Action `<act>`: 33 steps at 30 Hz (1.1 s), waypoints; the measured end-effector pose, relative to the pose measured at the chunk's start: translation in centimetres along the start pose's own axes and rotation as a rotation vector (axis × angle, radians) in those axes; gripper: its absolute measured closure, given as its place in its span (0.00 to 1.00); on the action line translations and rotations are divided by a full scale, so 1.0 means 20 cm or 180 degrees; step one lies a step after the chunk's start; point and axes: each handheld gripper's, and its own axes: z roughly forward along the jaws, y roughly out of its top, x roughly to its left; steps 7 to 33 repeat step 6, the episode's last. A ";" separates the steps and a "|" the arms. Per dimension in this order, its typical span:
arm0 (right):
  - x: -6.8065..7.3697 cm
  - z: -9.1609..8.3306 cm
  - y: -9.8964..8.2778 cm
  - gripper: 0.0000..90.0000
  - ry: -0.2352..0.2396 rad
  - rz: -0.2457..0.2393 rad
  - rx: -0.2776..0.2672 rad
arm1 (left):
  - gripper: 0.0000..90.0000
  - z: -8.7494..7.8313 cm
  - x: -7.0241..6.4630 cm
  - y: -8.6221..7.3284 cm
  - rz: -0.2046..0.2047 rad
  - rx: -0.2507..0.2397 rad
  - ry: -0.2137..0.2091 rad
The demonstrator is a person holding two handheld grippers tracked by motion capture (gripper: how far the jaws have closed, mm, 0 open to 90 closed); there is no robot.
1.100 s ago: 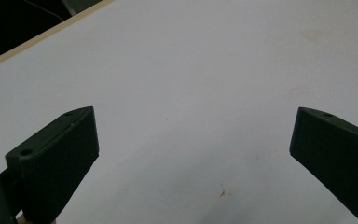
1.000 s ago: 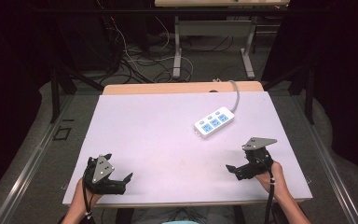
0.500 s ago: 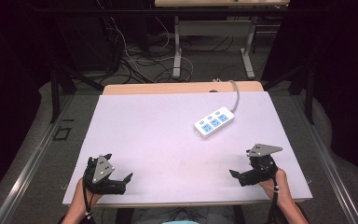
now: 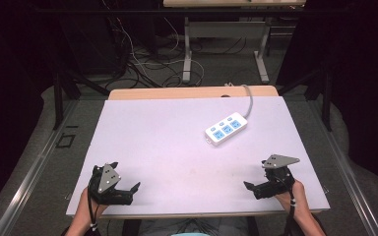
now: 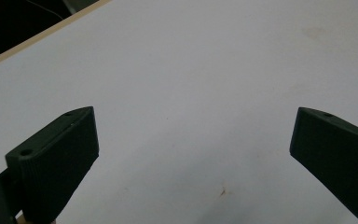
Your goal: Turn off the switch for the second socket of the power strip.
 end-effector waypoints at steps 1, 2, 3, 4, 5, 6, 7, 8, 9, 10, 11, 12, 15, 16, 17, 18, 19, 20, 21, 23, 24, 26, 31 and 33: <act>0.00 0.00 0.00 0.00 -0.0009 -0.0001 -0.0021 | 0.01 0.00 0.00 0.00 0.0005 -0.0004 0.0002; 0.00 0.00 0.00 0.00 0.0011 -0.0019 0.0019 | 0.01 0.00 0.00 0.00 0.0005 -0.0004 0.0004; 0.00 0.00 0.00 0.00 0.0012 -0.0020 0.0015 | 0.01 0.00 0.00 0.00 -0.0001 0.0002 0.0001; 0.00 0.00 0.00 0.00 0.0018 -0.0046 0.0012 | 0.01 0.00 0.00 0.00 -0.0003 0.0003 0.0002; 0.00 0.00 0.00 0.00 0.0017 -0.0024 0.0022 | 0.01 0.00 0.00 0.00 0.0001 0.0004 0.0001; 0.00 0.00 0.00 0.00 0.0025 -0.0059 0.0014 | 0.01 0.00 0.00 0.00 0.0026 0.0010 0.0010; 0.00 0.00 0.00 0.00 0.0025 -0.0059 0.0014 | 0.01 0.00 0.00 0.00 0.0026 0.0010 0.0010; 0.00 0.00 0.00 0.00 0.0025 -0.0059 0.0014 | 0.01 0.00 0.00 0.00 0.0026 0.0010 0.0010; 0.00 0.00 0.00 0.00 0.0025 -0.0059 0.0014 | 0.01 0.00 0.00 0.00 0.0026 0.0010 0.0010; 0.00 0.00 0.00 0.00 0.0025 -0.0059 0.0014 | 0.01 0.00 0.00 0.00 0.0026 0.0010 0.0010; 0.00 0.00 0.00 0.00 0.0025 -0.0059 0.0014 | 0.01 0.00 0.00 0.00 0.0026 0.0010 0.0010; 0.00 0.00 0.00 0.00 0.0025 -0.0059 0.0014 | 0.01 0.00 0.00 0.00 0.0026 0.0010 0.0010; 0.00 0.00 0.00 0.00 0.0025 -0.0059 0.0014 | 0.01 0.00 0.00 0.00 0.0026 0.0010 0.0010; 0.00 0.00 0.00 0.00 0.0025 -0.0059 0.0014 | 0.01 0.00 0.00 0.00 0.0026 0.0010 0.0010; 0.00 0.00 0.00 0.00 0.0025 -0.0059 0.0014 | 0.01 0.00 0.00 0.00 0.0026 0.0010 0.0010; 0.00 0.00 0.00 0.00 0.0025 -0.0059 0.0014 | 0.01 0.00 0.00 0.00 0.0026 0.0010 0.0010; 0.00 0.00 0.00 0.00 0.0025 -0.0059 0.0014 | 0.01 0.00 0.00 0.00 0.0026 0.0010 0.0010; 0.00 0.00 0.00 0.00 0.0025 -0.0059 0.0014 | 0.01 0.00 0.00 0.00 0.0026 0.0010 0.0010; 0.00 0.00 0.00 0.00 0.0025 -0.0059 0.0014 | 0.01 0.00 0.00 0.00 0.0026 0.0010 0.0010; 0.00 0.00 0.00 0.00 0.0025 -0.0059 0.0014 | 0.01 0.00 0.00 0.00 0.0026 0.0010 0.0010; 0.00 0.00 0.00 0.00 0.0025 -0.0059 0.0014 | 0.01 0.00 0.00 0.00 0.0026 0.0010 0.0010; 0.00 0.00 0.00 0.00 0.0025 -0.0059 0.0014 | 0.01 0.00 0.00 0.00 0.0026 0.0010 0.0010; 0.00 0.00 0.00 0.00 0.0025 -0.0059 0.0014 | 0.01 0.00 0.00 0.00 0.0026 0.0010 0.0010; 0.00 0.00 0.00 0.00 0.0025 -0.0059 0.0014 | 0.01 0.00 0.00 0.00 0.0026 0.0010 0.0010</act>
